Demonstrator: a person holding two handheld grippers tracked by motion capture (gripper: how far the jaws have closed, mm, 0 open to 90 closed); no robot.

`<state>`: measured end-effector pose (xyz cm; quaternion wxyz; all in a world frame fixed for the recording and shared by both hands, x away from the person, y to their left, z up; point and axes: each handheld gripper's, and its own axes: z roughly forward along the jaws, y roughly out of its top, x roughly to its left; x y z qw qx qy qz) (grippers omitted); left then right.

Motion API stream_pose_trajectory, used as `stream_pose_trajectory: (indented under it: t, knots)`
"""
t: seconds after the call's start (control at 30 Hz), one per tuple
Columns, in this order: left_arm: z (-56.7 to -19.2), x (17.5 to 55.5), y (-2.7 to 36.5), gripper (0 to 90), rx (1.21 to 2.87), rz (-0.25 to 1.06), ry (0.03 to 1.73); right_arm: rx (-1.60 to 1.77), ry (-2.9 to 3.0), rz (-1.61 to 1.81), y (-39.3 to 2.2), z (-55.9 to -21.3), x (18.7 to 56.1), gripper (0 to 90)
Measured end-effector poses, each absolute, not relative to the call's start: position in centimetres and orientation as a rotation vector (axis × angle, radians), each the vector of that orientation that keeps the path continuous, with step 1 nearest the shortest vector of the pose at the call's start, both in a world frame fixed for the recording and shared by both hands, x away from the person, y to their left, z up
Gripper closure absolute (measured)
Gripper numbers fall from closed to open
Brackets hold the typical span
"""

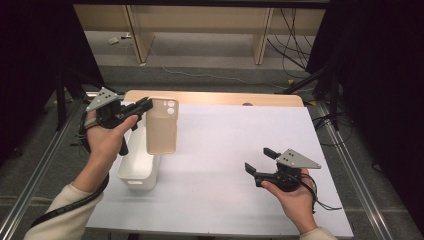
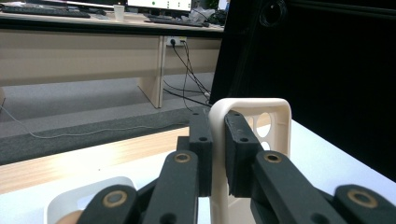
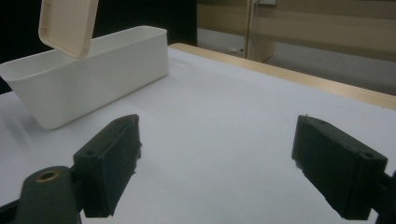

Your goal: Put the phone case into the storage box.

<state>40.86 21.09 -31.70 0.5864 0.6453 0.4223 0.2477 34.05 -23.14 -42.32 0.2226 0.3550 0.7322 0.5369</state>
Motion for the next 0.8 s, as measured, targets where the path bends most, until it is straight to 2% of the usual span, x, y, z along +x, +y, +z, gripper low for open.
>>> stream_pose_trajectory:
  t: [0.8]
  knots:
    - [-32.0, 41.6, 22.9, 82.4, 1.481, 0.602, 1.026, 0.974, 2.04, 1.504, -23.0, -42.4, 34.0, 16.7]
